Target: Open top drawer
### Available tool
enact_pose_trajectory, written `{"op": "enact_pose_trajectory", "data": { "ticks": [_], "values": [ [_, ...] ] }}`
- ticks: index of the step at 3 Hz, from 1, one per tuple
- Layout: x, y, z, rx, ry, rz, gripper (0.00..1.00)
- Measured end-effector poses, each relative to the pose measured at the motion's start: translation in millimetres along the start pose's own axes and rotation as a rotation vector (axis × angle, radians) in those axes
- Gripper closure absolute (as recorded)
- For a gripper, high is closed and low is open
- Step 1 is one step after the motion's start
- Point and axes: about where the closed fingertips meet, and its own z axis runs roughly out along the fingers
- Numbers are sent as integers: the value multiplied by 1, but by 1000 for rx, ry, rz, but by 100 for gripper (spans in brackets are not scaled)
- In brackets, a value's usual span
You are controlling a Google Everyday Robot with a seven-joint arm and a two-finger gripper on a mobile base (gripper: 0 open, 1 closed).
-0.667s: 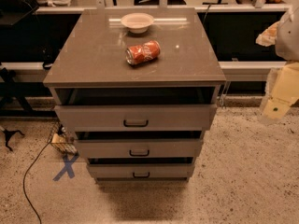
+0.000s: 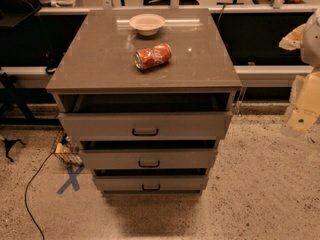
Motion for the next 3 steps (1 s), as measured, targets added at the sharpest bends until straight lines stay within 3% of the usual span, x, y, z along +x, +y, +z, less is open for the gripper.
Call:
{"op": "enact_pose_trajectory", "data": {
  "ticks": [1, 2, 3],
  "values": [
    [12, 17, 40, -51, -35, 9, 0],
    [17, 41, 106, -147, -99, 14, 0],
    [1, 60, 186, -280, -190, 13, 0]
  ]
}}
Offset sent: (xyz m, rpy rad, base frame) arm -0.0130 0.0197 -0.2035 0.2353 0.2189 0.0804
